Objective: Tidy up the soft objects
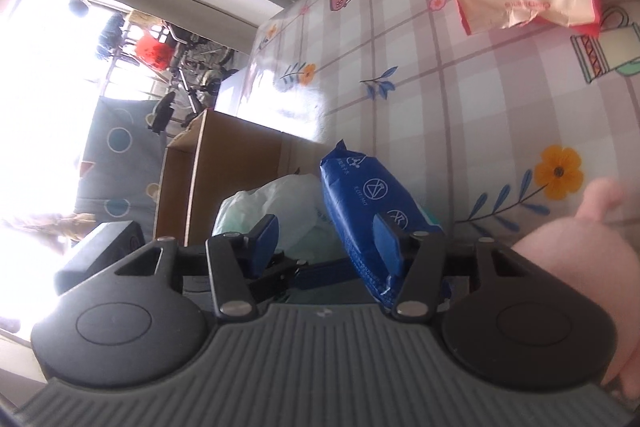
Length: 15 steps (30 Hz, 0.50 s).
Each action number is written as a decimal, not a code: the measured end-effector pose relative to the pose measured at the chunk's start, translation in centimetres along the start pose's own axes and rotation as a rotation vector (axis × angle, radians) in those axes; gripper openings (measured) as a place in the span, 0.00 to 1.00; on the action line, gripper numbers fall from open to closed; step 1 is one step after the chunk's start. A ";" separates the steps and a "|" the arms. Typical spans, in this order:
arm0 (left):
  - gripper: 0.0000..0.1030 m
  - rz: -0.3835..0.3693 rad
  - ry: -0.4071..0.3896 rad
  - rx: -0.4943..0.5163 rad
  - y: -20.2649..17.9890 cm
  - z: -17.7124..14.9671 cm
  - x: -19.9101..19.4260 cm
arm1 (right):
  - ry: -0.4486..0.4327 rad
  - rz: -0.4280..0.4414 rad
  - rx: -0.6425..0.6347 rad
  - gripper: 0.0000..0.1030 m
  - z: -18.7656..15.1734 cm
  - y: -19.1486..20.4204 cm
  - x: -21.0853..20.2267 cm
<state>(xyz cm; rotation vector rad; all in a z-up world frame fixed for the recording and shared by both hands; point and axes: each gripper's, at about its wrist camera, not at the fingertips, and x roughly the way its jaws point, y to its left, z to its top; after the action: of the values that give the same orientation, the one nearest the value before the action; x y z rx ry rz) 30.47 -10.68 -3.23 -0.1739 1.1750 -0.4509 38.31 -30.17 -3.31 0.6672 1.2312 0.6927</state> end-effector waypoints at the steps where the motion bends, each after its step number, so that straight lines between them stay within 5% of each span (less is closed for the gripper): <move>1: 0.64 -0.001 0.000 -0.003 0.0 0.0 -0.1 | -0.003 0.004 0.002 0.51 -0.2 0.0 -0.1; 15: 0.58 0.025 -0.038 -0.126 0.1 -1.3 -1.3 | -0.008 0.087 0.117 0.49 -2.3 -0.8 0.3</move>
<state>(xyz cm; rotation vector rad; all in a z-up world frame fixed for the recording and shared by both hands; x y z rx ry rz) 28.94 -9.95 -2.63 -0.2751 1.1675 -0.3506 36.22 -30.26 -4.54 0.8238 1.2482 0.6928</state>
